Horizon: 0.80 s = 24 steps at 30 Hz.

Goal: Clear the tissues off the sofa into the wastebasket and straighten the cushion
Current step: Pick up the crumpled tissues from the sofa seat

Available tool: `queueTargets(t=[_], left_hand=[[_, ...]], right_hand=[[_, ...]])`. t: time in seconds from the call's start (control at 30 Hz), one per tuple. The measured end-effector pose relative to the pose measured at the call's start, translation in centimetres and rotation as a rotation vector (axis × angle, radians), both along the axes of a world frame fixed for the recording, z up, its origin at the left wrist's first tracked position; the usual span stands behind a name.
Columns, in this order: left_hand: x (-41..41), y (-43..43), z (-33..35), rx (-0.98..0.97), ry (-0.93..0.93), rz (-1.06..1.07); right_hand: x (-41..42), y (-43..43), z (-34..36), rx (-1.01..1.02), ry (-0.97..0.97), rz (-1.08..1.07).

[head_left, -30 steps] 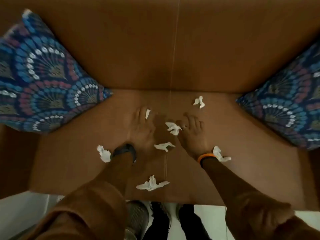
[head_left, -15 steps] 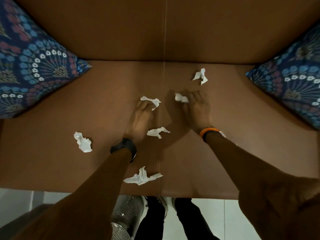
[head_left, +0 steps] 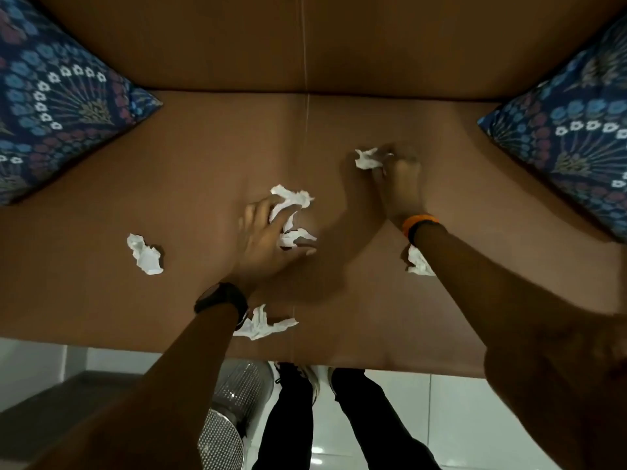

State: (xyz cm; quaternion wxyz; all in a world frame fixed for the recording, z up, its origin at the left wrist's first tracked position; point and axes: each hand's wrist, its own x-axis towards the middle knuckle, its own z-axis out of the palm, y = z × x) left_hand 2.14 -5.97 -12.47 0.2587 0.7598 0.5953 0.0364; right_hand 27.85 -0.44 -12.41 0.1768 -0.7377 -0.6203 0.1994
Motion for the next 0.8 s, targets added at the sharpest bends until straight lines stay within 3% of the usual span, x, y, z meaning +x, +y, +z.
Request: queueTargets(t=[0.1, 0.2, 0.33, 0.43, 0.57, 0.67, 0.8], left_hand=[[-0.3, -1.4, 0.2, -0.112, -0.107, 0.019], [0.2, -2.0, -0.2, -0.034, -0.22, 0.075], [1.6, -2.4, 0.1, 0.011, -0.306, 0.097], [2.0, -2.8, 0.7, 0.034, -0.393, 0.118], [0.7, -5.2, 0.4, -0.07, -0.252, 0.219], [-1.6, -7.9, 2.1, -0.034, -0.415, 0.271], [-7.7, -15.1, 3.7, 0.022, -0.426, 0.402]], right_hand=[[1.1, -6.1, 1.0, 0.085, 0.013, -0.126], [2.2, -12.5, 1.1, 0.099, -0.009, -0.238], [1.3, -17.1, 0.0, -0.037, -0.054, -0.309], [-0.1, -16.6, -0.3, -0.072, -0.059, -0.249], [-4.9, -15.9, 1.0, -0.011, 0.054, -0.169], [-11.0, -16.8, 2.9, 0.04, 0.137, -0.113], [-20.9, -22.0, 3.8, 0.031, 0.284, 0.024]])
